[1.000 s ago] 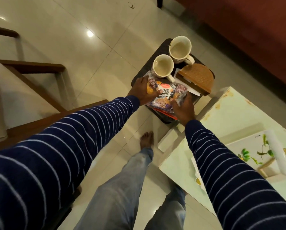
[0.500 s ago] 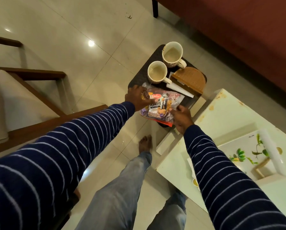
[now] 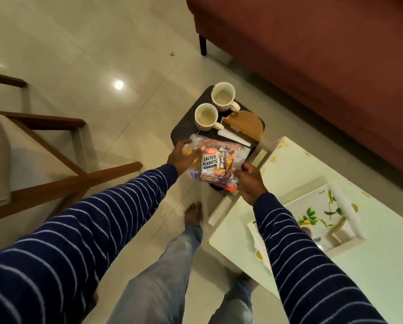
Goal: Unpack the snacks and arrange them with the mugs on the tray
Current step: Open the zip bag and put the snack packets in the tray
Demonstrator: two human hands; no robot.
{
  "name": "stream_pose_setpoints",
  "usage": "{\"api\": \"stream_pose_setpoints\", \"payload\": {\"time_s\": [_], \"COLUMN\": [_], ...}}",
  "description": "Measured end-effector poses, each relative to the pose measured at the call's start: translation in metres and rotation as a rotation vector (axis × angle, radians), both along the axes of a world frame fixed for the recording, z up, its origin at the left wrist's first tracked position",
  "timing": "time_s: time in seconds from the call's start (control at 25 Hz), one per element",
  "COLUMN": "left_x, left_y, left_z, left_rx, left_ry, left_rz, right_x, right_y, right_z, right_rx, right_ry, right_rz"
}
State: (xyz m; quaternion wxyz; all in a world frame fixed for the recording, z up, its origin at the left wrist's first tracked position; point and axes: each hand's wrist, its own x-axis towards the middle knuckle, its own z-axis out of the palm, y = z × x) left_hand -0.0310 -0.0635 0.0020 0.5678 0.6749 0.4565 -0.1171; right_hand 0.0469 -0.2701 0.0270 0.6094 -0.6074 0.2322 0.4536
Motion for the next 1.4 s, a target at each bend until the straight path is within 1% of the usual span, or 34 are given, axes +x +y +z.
{"api": "stream_pose_setpoints", "payload": {"time_s": [0.12,0.28,0.36,0.48,0.52,0.56,0.64,0.68,0.76,0.84,0.92,1.04,1.12,1.24,1.32,1.4], "left_x": [0.003,0.022,0.036,0.056,0.061,0.065,0.071,0.074,0.079,0.082,0.085,0.087,0.088,0.09,0.088,0.086], "left_y": [-0.013,-0.038,-0.063,-0.113,-0.131,-0.147,-0.181,-0.201,-0.246,-0.288,-0.323,-0.385,-0.421,-0.458,-0.474,-0.485], "left_z": [0.028,0.096,0.136,0.197,0.219,0.236,0.269,0.288,0.324,0.36,0.39,0.44,0.474,0.516,0.541,0.558], "left_rx": [-0.071,-0.121,-0.144,-0.267,-0.3,-0.302,-0.271,-0.301,-0.393,-0.448,-0.439,-0.325,-0.275,-0.349,-0.364,-0.374], "left_ry": [0.029,0.03,-0.038,-0.205,-0.241,-0.239,-0.169,-0.147,-0.195,-0.254,-0.313,-0.417,-0.503,-0.513,-0.515,-0.57], "left_rz": [0.096,0.064,0.033,0.012,0.019,0.004,-0.124,-0.198,-0.304,-0.322,-0.29,-0.316,-0.318,-0.355,-0.334,-0.339], "right_x": [-0.004,-0.003,-0.002,-0.001,-0.001,0.0,0.0,0.001,0.0,-0.003,-0.004,0.0,0.004,0.005,0.002,-0.001], "right_y": [-0.027,-0.072,-0.099,-0.151,-0.171,-0.189,-0.231,-0.255,-0.305,-0.352,-0.39,-0.451,-0.485,-0.517,-0.531,-0.541], "right_z": [0.028,0.071,0.098,0.142,0.158,0.171,0.198,0.213,0.241,0.27,0.296,0.347,0.378,0.421,0.446,0.465], "right_rx": [0.039,0.078,0.094,0.118,0.132,0.149,0.191,0.206,0.233,0.3,0.379,0.39,0.393,0.405,0.43,0.42], "right_ry": [-0.033,-0.087,-0.131,-0.199,-0.231,-0.261,-0.312,-0.342,-0.393,-0.439,-0.501,-0.65,-0.714,-0.804,-0.872,-0.891], "right_rz": [-0.038,-0.091,-0.117,-0.157,-0.163,-0.167,-0.197,-0.21,-0.232,-0.265,-0.268,-0.229,-0.218,-0.202,-0.189,-0.216]}}
